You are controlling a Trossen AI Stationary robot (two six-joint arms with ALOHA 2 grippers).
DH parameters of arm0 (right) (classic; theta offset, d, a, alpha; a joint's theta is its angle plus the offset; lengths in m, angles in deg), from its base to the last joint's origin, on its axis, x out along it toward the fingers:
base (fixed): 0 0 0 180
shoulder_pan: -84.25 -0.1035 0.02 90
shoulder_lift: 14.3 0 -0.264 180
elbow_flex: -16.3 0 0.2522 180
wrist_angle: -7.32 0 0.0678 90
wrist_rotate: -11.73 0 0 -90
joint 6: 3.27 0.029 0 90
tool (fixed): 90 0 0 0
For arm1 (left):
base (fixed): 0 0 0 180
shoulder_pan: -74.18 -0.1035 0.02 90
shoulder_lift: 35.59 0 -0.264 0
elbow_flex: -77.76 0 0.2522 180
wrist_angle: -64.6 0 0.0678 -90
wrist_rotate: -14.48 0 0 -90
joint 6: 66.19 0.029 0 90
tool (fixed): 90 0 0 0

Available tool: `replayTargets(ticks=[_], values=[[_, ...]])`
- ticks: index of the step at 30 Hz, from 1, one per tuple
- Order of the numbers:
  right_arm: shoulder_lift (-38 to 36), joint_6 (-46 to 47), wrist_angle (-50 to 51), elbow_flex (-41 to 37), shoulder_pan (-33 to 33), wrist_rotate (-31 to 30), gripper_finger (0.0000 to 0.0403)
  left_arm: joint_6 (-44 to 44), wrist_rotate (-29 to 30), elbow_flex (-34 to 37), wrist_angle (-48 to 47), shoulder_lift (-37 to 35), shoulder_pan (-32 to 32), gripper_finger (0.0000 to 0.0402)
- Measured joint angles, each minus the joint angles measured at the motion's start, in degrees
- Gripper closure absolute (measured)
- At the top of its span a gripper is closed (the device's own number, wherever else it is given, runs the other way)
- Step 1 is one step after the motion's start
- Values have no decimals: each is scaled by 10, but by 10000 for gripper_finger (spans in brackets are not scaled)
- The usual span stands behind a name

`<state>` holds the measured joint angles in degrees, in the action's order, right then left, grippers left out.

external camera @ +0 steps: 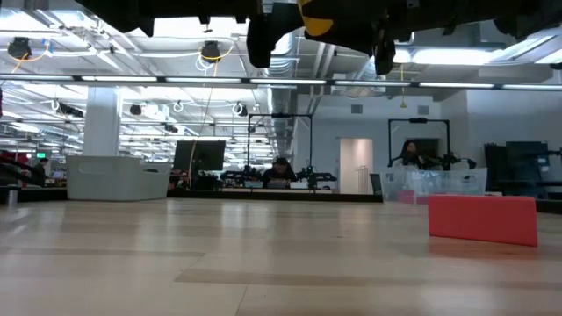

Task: Sort & place blocks by color
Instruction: Put the yellow block into the gray bin

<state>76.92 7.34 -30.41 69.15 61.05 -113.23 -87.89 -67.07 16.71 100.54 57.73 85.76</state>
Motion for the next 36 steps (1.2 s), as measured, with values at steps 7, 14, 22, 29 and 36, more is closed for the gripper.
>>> replayTargets(ticks=[7,14,22,29,36], values=[[0,-1,-3,0,0,1,277,32,14,0,-15,0,0,242],[-1,1,-5,0,0,3,257,50,8,0,-16,0,-1,305],[-1,30,2,0,-1,2,198,58,8,0,-75,-12,-4,305],[-11,44,36,0,-8,1,116,88,80,0,-299,-120,-23,305],[-24,59,78,0,-6,0,83,105,237,0,-601,-273,-61,305]])
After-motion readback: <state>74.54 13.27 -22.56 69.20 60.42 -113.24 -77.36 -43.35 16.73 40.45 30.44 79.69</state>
